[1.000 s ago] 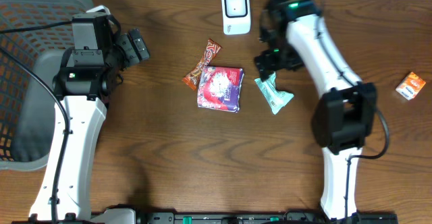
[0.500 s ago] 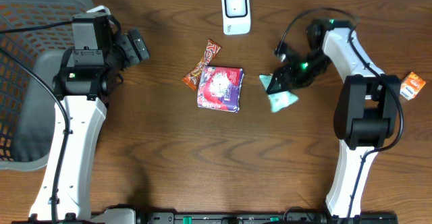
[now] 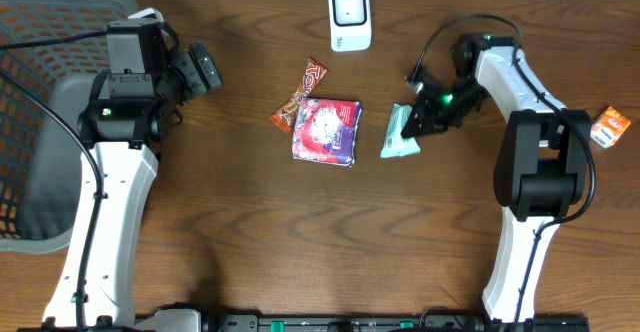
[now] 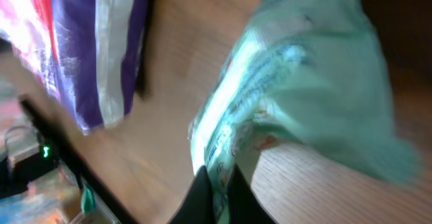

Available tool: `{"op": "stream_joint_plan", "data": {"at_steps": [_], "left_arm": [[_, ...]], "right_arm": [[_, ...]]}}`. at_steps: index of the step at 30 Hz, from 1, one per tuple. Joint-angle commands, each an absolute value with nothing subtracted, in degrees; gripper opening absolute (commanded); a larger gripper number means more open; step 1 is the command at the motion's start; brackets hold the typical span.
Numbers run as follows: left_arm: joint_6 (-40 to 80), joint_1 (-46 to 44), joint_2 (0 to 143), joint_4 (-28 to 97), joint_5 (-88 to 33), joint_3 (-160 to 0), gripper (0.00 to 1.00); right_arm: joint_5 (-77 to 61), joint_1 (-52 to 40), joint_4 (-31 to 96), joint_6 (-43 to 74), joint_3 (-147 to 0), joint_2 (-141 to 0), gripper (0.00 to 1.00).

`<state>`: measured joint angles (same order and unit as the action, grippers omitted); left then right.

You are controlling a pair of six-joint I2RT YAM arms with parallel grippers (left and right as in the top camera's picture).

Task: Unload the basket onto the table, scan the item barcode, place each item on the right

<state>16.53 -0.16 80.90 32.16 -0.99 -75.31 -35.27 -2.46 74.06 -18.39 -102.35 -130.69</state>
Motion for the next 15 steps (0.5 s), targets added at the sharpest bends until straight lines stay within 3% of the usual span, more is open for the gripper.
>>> {"op": "stream_joint_plan", "data": {"at_steps": [1,6,11,15], "left_arm": [[16.8,-0.2,81.2,32.1,-0.9,-76.0,0.98],[16.8,-0.2,81.2,32.1,-0.9,-76.0,0.98],[16.8,-0.2,81.2,32.1,-0.9,-76.0,0.98],[16.8,-0.2,81.2,32.1,-0.9,-76.0,0.98]], "right_arm": [[-27.0,-3.7,74.0,-8.1,-106.9,-130.1,0.01],[-18.9,-6.1,71.7,-0.1,-107.9,-130.1,0.01],[6.5,-9.1,72.1,21.0,-108.0,-130.0,0.01],[21.6,-13.1,73.1,30.3,-108.0,-130.0,0.01]]}}
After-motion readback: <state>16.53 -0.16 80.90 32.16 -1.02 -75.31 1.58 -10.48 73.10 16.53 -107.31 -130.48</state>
